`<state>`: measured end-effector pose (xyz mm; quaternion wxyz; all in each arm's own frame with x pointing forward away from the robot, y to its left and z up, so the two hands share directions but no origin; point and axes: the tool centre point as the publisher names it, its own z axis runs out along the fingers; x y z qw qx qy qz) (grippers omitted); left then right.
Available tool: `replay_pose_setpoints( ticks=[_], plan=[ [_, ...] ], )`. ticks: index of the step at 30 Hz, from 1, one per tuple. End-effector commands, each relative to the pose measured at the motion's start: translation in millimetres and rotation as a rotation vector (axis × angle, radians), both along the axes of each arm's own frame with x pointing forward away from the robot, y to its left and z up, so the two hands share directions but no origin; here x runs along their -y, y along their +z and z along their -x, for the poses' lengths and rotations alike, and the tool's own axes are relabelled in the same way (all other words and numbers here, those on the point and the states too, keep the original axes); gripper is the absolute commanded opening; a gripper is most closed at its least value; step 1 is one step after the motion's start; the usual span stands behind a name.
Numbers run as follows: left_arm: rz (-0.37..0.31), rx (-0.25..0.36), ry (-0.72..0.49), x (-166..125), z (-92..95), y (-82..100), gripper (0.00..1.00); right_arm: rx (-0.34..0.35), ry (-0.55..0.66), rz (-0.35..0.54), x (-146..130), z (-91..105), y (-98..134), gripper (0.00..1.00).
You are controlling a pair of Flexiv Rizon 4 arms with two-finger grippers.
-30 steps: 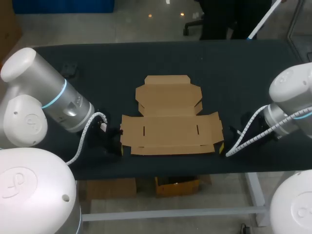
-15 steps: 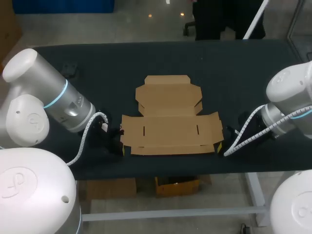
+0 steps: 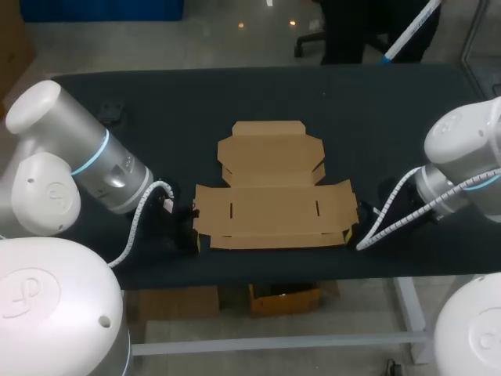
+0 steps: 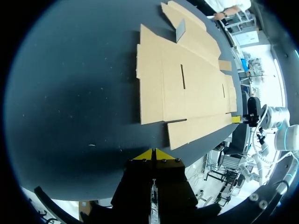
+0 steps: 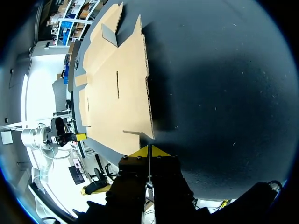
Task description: Assemble the packaging by folding the flat box into shape, placing the metal phone stand inside, and closing the box properly
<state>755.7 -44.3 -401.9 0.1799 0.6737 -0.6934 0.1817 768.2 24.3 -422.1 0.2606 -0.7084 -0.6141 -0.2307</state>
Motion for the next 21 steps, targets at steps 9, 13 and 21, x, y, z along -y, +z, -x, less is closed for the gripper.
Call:
replay_pose_setpoints(
  ticks=[9,13,21],
  plan=[
    [0.011,-0.02,0.007,0,-1.9,-7.0,0.0,-0.008,0.004,-0.005,-2,-2.9,-4,0.0],
    [0.016,-0.026,0.01,2,-3.1,-8.4,0.0,-0.008,0.004,-0.005,-3,-3.6,-4,0.0],
    [0.018,-0.043,0.02,8,-6.8,-15.0,0.0,-0.011,0.005,-0.008,-4,-4.4,-5,0.0]
  ],
)
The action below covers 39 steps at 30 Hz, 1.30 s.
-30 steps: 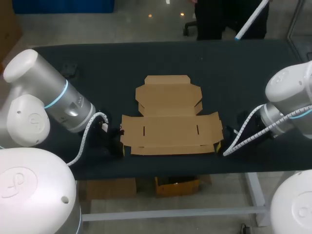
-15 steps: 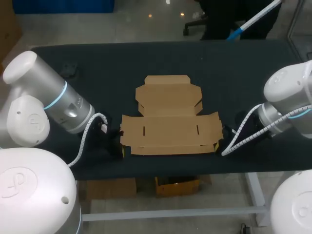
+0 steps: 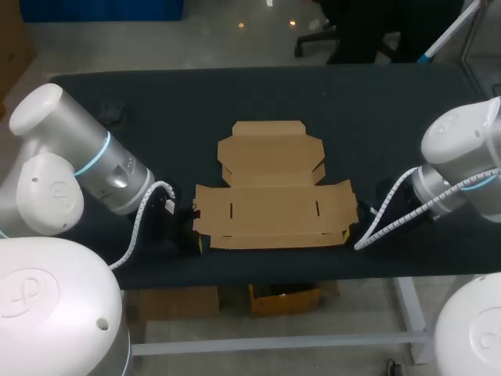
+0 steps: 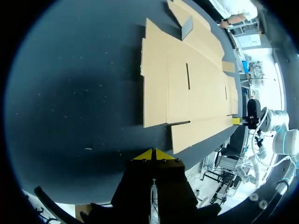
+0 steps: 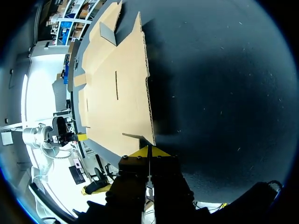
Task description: Assemble the packaging by folding the flat box into shape, placing the metal phone stand inside, and closing the box properly
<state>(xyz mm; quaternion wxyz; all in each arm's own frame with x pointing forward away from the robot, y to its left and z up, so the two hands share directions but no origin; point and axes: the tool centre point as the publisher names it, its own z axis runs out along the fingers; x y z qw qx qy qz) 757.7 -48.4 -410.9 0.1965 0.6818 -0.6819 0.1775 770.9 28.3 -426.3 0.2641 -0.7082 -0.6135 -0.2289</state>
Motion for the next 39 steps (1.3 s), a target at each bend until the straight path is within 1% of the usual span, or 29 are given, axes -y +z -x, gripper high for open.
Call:
replay_pose_setpoints(
  ticks=[1,18,39],
  plan=[
    [0.002,-0.01,0.002,5,-5.4,-6.7,0.0,-0.004,0.003,-0.005,0,-1.8,-1,0.0],
    [0.035,-0.031,0.0,12,-8.6,-9.0,0.0,-0.004,0.013,-0.003,-3,-3.6,-1,0.0],
    [0.064,-0.017,-0.015,19,-10.1,-2.6,0.0,-0.003,0.016,-0.006,-4,-5.0,0,0.0]
  ],
)
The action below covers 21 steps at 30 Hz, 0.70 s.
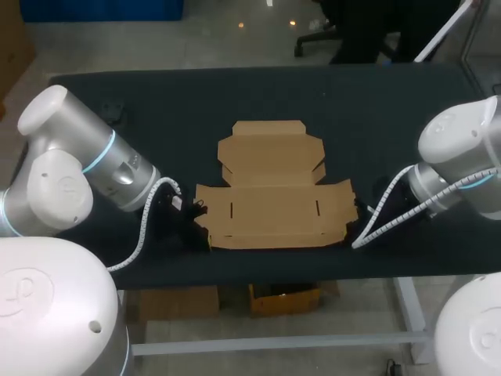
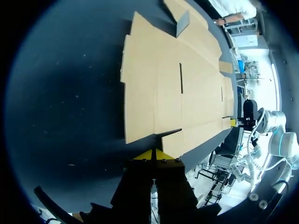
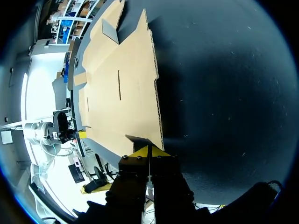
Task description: Assemble the packaging by folding the flat box into shape, placing the metal phone stand inside, and closing the box properly
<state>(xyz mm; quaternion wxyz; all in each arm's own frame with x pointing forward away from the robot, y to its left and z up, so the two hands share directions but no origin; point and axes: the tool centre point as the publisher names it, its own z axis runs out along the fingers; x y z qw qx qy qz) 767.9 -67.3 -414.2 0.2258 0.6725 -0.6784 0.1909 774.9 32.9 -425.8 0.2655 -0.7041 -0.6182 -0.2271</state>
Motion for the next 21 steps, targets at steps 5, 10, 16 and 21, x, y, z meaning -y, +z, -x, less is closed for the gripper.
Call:
replay_pose_setpoints(
  ticks=[5,10,16,21],
  plan=[
    [0.001,0.011,-0.001,-0.3,0.6,4.0,0.0,-0.006,0.004,-0.007,0.4,-0.7,-1.9,0.0],
    [0.002,0.015,-0.002,0.5,0.9,4.5,0.0,-0.006,0.004,-0.007,0.3,-0.4,-1.8,0.0],
    [0.003,0.011,-0.005,2.4,0.9,3.0,0.0,0.002,0.003,-0.005,0.3,-0.4,2.8,0.0],
    [0.005,0.002,-0.006,3.2,-0.2,0.0,0.0,0.007,0.003,-0.004,-0.4,-1.2,4.7,0.0]
  ],
)
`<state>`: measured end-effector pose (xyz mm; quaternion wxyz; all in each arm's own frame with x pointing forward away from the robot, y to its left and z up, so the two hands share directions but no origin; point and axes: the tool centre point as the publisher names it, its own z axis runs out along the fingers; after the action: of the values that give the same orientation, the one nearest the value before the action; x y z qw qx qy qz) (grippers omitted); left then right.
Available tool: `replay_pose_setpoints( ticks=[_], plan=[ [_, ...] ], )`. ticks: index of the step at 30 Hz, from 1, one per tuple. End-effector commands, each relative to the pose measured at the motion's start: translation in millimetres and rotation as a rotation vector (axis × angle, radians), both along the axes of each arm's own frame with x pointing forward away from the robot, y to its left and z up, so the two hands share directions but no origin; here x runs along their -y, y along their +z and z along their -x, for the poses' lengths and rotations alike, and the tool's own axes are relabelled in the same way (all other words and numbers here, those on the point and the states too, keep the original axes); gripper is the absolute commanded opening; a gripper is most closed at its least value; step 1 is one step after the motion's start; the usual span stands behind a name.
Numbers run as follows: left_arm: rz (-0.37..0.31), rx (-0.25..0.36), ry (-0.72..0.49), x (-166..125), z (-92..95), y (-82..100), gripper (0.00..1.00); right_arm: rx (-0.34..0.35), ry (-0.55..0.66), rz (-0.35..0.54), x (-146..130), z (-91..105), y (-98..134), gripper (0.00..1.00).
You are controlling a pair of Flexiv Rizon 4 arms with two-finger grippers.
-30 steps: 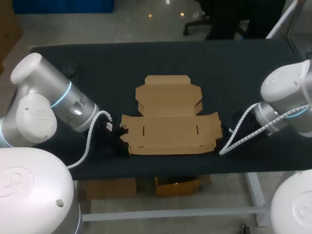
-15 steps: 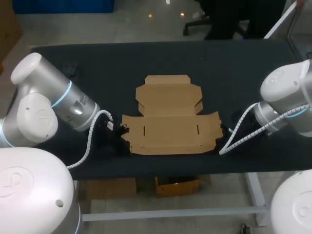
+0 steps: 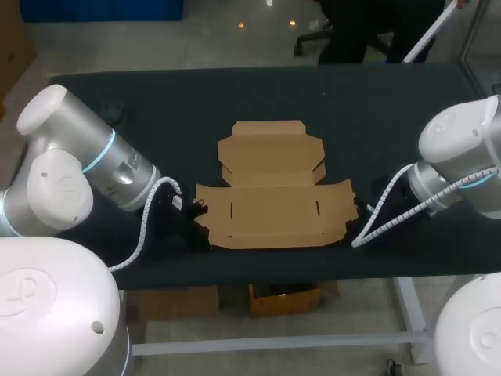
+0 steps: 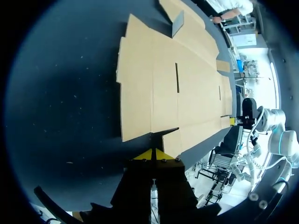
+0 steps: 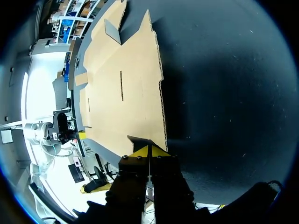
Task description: Assemble the packaging by folding the flat box into shape, placing the metal phone stand inside, and closing the box properly
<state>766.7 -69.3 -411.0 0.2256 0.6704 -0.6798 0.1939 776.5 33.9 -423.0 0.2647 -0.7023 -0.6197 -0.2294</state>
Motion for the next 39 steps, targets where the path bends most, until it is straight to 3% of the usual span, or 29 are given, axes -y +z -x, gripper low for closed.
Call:
replay_pose_setpoints(
  ticks=[1,16,28,39],
  plan=[
    [0.002,-0.005,-0.003,1,-1.3,-3.8,0.0,0.001,0.001,-0.001,0,0.2,2,0.0],
    [0.002,-0.023,-0.006,2,1.1,-8.5,0.0,0.007,0.012,0.001,-5,-2.8,4,0.0],
    [0.019,0.014,-0.011,7,-1.5,5.8,0.0,-0.002,0.019,0.005,-7,-3.5,1,0.0],
    [0.0,0.015,-0.031,15,-3.6,4.9,0.0,-0.004,0.02,0.015,-10,-3.7,2,0.0]
  ],
)
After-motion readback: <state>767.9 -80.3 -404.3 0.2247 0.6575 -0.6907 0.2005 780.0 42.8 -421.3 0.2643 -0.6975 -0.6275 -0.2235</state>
